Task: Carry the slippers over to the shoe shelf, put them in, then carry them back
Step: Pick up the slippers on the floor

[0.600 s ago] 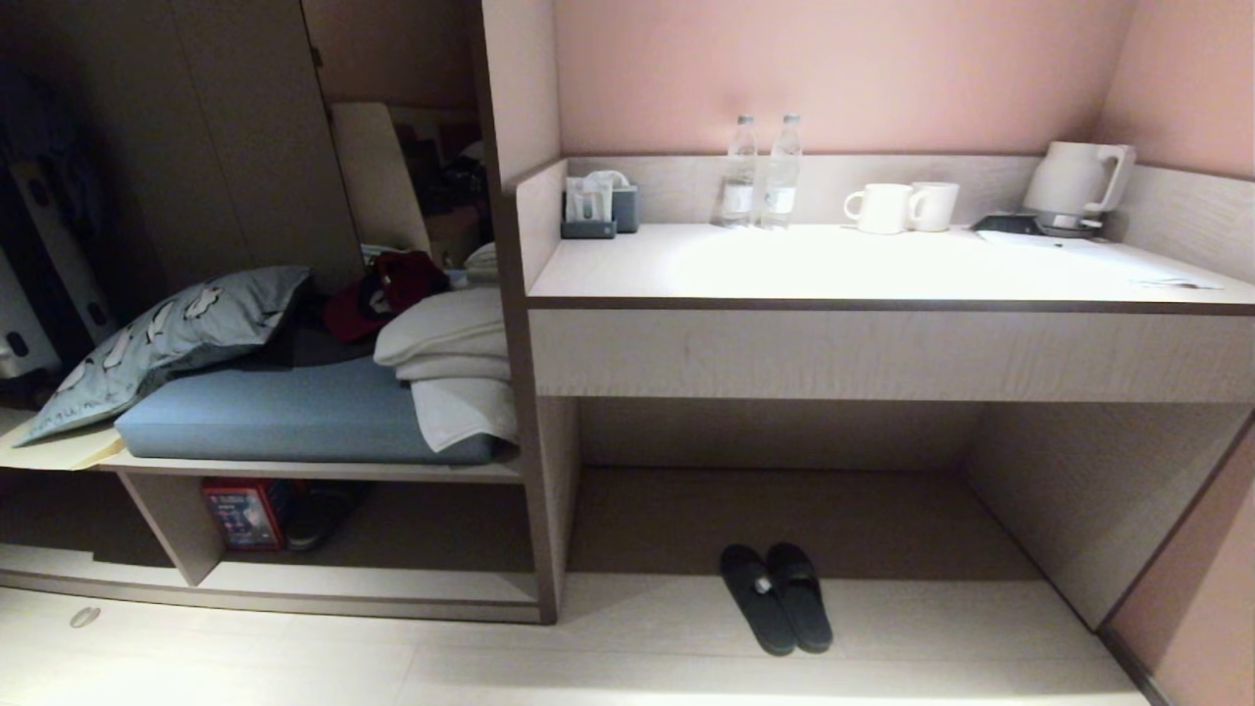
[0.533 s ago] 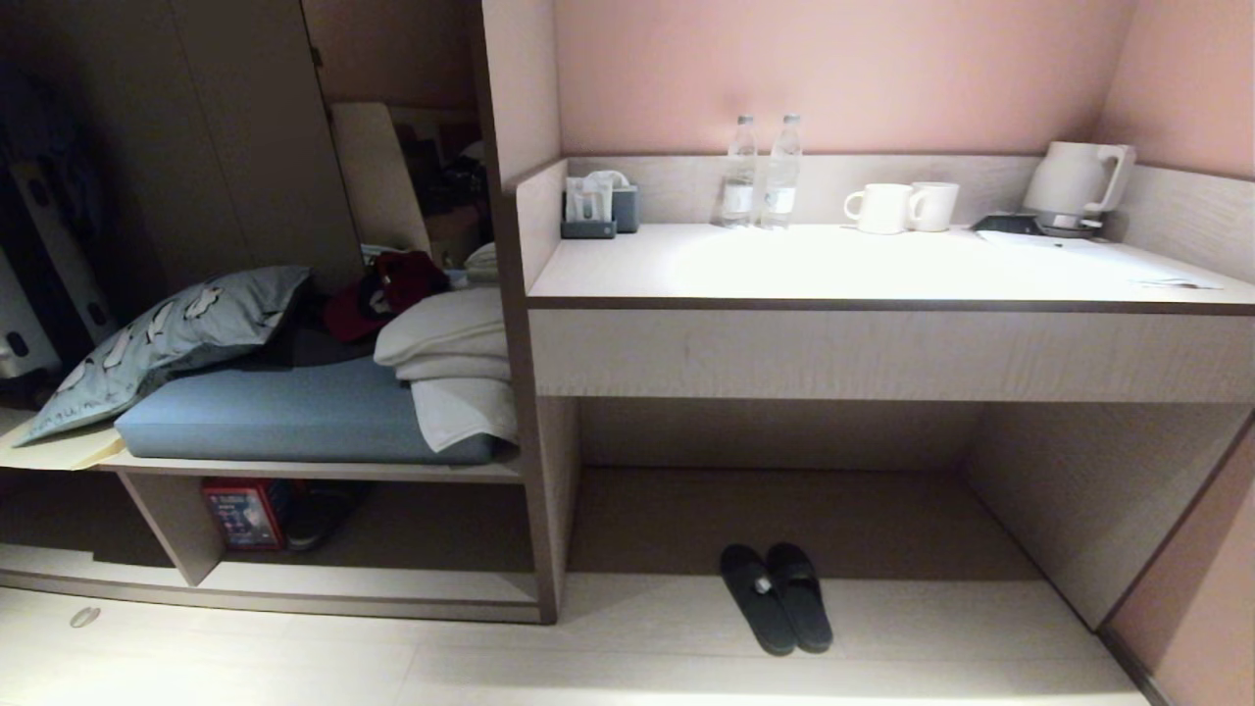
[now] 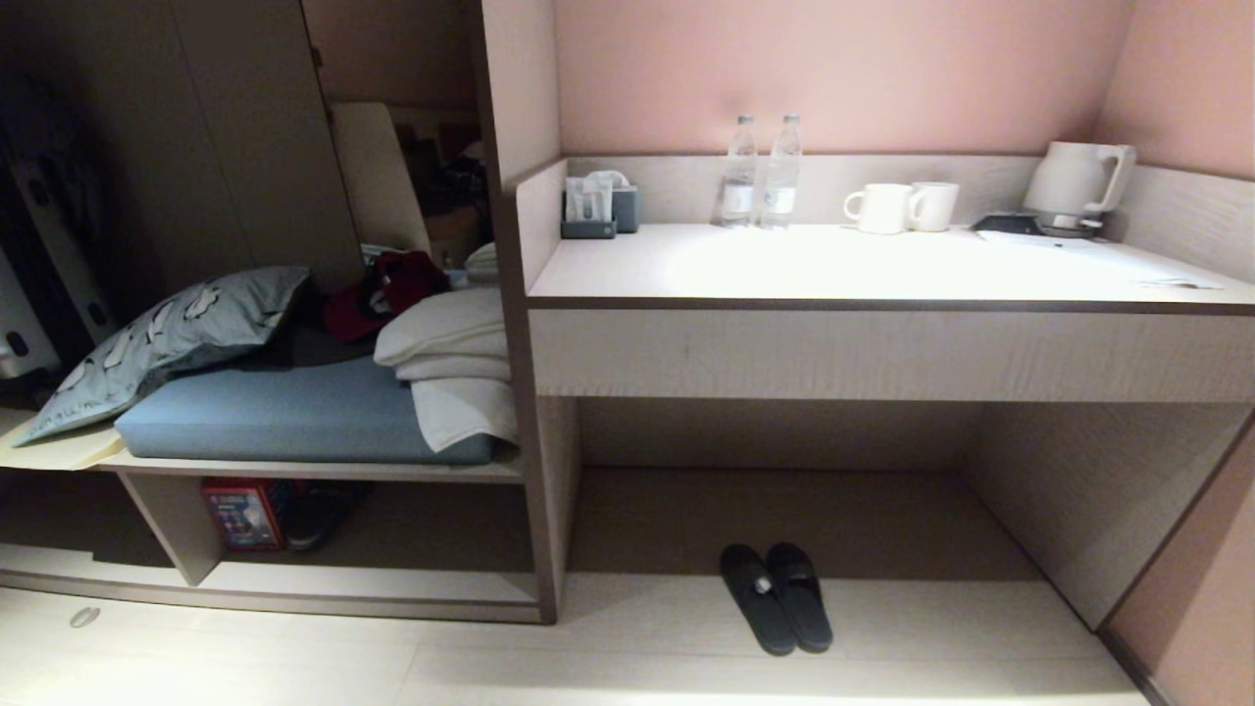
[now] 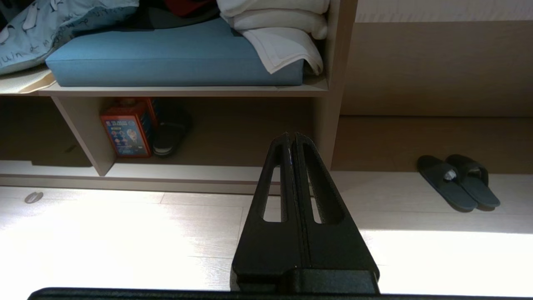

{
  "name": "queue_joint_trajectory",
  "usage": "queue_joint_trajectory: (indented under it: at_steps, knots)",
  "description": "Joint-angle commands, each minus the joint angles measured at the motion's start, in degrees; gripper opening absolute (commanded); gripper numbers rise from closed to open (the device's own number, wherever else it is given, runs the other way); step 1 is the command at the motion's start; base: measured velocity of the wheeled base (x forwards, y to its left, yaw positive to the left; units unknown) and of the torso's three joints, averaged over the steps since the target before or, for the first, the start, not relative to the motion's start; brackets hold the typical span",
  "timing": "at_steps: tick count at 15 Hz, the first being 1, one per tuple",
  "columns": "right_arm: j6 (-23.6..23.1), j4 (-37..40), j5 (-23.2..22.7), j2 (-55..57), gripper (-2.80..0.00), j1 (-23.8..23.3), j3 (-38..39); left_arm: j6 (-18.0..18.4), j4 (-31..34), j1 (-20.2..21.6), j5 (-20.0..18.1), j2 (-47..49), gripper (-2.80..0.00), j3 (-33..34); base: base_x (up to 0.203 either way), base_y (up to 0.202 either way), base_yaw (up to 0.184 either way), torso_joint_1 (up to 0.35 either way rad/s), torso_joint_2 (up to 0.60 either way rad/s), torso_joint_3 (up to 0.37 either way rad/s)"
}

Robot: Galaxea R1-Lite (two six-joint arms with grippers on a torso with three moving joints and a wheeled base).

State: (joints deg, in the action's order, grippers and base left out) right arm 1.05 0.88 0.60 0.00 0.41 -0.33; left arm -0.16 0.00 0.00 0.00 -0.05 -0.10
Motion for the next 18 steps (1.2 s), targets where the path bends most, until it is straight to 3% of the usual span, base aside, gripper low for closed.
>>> queue_joint_trajectory:
  at_steps: [1,9,18]
  knots:
    - [0.0,0.0,0.0,0.0,-2.8,0.0,0.0,0.0,-0.1,0.0,0.0,0.0,-2.8,0.0,0.0,0.0,0.0,0.0,0.0,0.0]
    - [0.0,0.0,0.0,0.0,-2.8,0.0,0.0,-0.1,0.0,0.0,0.0,0.0,-2.8,0.1,0.0,0.0,0.0,0.0,0.0,-0.007]
    - [0.0,0.0,0.0,0.0,-2.8,0.0,0.0,0.0,0.0,0.0,0.0,0.0,-2.8,0.0,0.0,0.0,0.0,0.002,0.0,-0.181]
